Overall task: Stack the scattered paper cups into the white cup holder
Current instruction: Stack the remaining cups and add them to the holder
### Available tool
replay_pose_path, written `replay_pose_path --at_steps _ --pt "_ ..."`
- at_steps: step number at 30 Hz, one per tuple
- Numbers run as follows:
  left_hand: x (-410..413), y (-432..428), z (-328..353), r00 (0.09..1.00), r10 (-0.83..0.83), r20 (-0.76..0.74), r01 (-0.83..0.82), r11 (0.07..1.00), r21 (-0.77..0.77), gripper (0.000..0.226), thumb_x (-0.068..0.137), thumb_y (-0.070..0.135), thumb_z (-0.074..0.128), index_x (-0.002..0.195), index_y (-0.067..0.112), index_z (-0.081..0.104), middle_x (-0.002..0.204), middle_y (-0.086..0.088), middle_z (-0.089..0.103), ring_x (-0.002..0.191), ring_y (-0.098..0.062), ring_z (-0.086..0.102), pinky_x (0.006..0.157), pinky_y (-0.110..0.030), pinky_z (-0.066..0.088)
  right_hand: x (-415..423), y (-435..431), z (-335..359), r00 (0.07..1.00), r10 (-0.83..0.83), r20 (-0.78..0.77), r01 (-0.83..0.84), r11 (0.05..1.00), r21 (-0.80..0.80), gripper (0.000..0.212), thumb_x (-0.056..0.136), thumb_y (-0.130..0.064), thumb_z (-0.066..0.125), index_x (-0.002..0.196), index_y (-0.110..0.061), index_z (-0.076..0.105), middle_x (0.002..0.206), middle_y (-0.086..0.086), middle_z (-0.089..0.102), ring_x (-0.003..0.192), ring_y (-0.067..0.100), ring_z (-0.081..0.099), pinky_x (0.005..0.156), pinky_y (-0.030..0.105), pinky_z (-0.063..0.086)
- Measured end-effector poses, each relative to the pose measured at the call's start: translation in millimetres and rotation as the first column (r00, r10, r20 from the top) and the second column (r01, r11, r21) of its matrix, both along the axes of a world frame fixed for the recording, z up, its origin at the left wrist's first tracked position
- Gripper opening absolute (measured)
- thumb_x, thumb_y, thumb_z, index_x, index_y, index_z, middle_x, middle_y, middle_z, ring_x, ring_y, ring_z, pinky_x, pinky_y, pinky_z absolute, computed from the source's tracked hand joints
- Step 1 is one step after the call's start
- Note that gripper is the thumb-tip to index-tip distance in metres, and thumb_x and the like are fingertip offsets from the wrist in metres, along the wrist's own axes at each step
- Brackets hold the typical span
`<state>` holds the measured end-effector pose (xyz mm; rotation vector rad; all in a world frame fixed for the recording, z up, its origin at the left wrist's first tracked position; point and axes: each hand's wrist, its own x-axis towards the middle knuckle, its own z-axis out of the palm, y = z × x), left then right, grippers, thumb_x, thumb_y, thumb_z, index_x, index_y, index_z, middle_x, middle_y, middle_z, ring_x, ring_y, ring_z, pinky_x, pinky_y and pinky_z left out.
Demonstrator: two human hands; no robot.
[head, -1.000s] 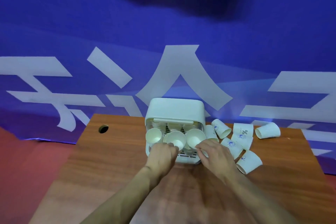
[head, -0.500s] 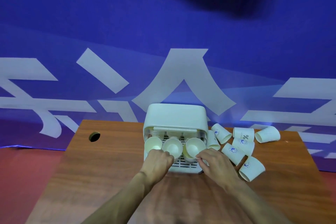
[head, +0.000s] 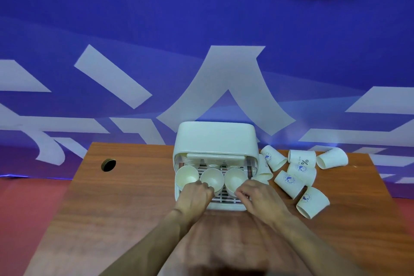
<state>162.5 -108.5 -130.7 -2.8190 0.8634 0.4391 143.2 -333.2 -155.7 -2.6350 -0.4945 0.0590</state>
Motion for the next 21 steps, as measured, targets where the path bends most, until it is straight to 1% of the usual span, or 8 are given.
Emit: replay_pose_path --at_steps 2,4,8,11,13,16,19,21 --pt "2 0 -7 1.000 0.009 -0.017 -0.009 1.000 -0.001 0.035 0.083 -0.007 0.051 0.106 0.016 0.065 0.101 -0.006 0.064 0.094 -0.027 0.059 0.066 -0.036 0.043 4 2 -6 0.999 -0.008 -0.045 0.007 1.000 -0.015 0.022 0.098 -0.036 0.052 0.096 -0.024 0.070 0.096 -0.011 0.065 0.089 0.009 0.060 0.070 0.027 0.047" --pt "3 -2 -12 0.999 0.023 -0.038 -0.023 1.000 0.002 0.034 0.086 -0.005 0.050 0.108 0.016 0.066 0.103 -0.008 0.065 0.096 -0.028 0.059 0.068 -0.036 0.043 6 4 -11 0.996 -0.021 -0.083 0.018 0.999 -0.035 0.023 0.100 -0.035 0.049 0.102 -0.024 0.069 0.101 -0.011 0.064 0.095 0.009 0.058 0.075 0.025 0.046" --pt "8 -9 -17 0.999 0.023 -0.044 -0.021 0.999 0.039 0.031 0.087 -0.002 0.051 0.106 0.015 0.068 0.103 -0.010 0.067 0.096 -0.028 0.058 0.065 -0.034 0.038 6 4 -17 0.994 -0.029 -0.101 0.024 0.998 -0.054 0.022 0.101 -0.033 0.048 0.104 -0.023 0.067 0.101 -0.011 0.062 0.098 0.008 0.055 0.069 0.022 0.039" --pt "7 -14 -18 0.999 -0.022 -0.049 0.027 0.995 0.100 0.031 0.083 -0.008 0.049 0.099 0.013 0.066 0.099 -0.011 0.067 0.092 -0.029 0.059 0.062 -0.033 0.036 4 6 -18 0.993 -0.042 -0.112 0.032 0.995 -0.093 0.023 0.102 -0.033 0.045 0.105 -0.026 0.067 0.103 -0.012 0.062 0.101 0.007 0.053 0.070 0.025 0.042" --pt "6 -17 -18 0.998 -0.048 -0.047 0.053 0.993 0.107 0.030 0.081 -0.009 0.049 0.095 0.013 0.065 0.097 -0.010 0.068 0.090 -0.029 0.060 0.061 -0.033 0.035 4 7 -18 0.991 -0.063 -0.119 0.050 0.993 -0.109 0.023 0.102 -0.033 0.045 0.105 -0.026 0.067 0.103 -0.013 0.063 0.101 0.007 0.052 0.070 0.025 0.043" --pt "10 -15 -19 0.998 -0.053 -0.037 0.056 0.993 0.105 0.030 0.082 -0.007 0.048 0.096 0.014 0.064 0.096 -0.011 0.068 0.090 -0.028 0.060 0.060 -0.032 0.033 5 9 -19 0.987 -0.081 -0.139 0.068 0.993 -0.097 0.024 0.102 -0.034 0.045 0.104 -0.025 0.067 0.101 -0.011 0.063 0.100 0.009 0.052 0.072 0.027 0.044" --pt "13 -13 -18 0.998 -0.048 -0.032 0.051 0.993 0.107 0.030 0.083 -0.006 0.049 0.096 0.016 0.064 0.096 -0.009 0.068 0.090 -0.026 0.059 0.060 -0.032 0.035 6 10 -18 0.984 -0.086 -0.159 0.066 0.990 -0.122 0.025 0.102 -0.035 0.043 0.106 -0.025 0.067 0.103 -0.010 0.063 0.102 0.010 0.051 0.074 0.031 0.046" --pt "12 -15 -16 0.998 -0.050 -0.030 0.053 0.991 0.122 0.031 0.080 -0.008 0.050 0.094 0.016 0.064 0.094 -0.008 0.068 0.089 -0.025 0.058 0.059 -0.032 0.035 6 11 -17 0.981 -0.083 -0.175 0.057 0.987 -0.148 0.025 0.102 -0.033 0.043 0.108 -0.026 0.066 0.106 -0.011 0.062 0.104 0.010 0.051 0.074 0.031 0.046"
